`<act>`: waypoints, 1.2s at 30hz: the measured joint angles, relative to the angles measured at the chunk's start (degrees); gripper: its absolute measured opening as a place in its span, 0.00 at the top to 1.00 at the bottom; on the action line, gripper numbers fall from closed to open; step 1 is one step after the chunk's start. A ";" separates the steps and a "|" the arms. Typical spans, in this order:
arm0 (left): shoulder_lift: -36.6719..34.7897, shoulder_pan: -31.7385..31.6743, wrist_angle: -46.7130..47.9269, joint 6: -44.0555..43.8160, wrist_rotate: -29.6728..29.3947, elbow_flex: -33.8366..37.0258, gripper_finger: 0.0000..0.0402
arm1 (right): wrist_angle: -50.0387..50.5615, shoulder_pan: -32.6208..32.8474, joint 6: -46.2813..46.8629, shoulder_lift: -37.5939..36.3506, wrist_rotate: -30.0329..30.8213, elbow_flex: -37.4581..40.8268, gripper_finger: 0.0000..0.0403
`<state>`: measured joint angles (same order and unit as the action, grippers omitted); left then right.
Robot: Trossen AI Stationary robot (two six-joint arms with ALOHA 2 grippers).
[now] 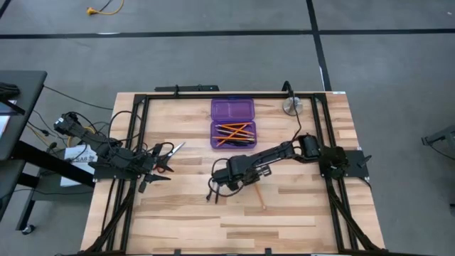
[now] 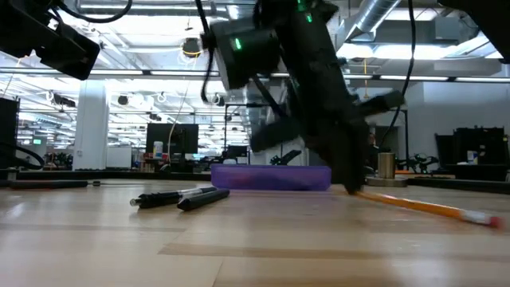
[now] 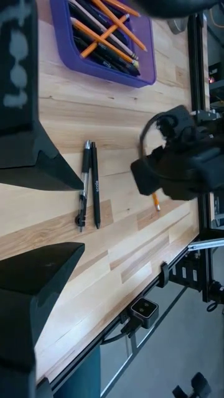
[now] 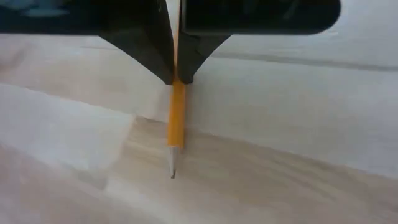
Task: Pick & place school supplies into a supply box
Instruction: Put the orange pencil into the purple pencil case
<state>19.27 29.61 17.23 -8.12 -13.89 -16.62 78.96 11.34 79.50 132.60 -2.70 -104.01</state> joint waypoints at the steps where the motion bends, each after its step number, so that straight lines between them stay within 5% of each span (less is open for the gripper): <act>1: 0.00 0.00 0.01 0.00 0.00 0.02 0.67 | 0.28 0.03 -0.05 -0.07 0.54 -1.10 1.00; 27: 0.00 0.00 0.01 0.24 0.00 0.02 0.67 | 3.73 0.31 -7.53 -0.57 1.95 -6.84 0.99; 36: 0.00 0.00 0.03 0.24 0.00 0.02 0.67 | 10.09 1.06 -16.26 -0.44 1.53 -6.84 0.79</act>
<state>19.27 29.61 17.26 -7.88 -13.89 -16.60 89.05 12.41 63.24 132.16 -1.17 -110.85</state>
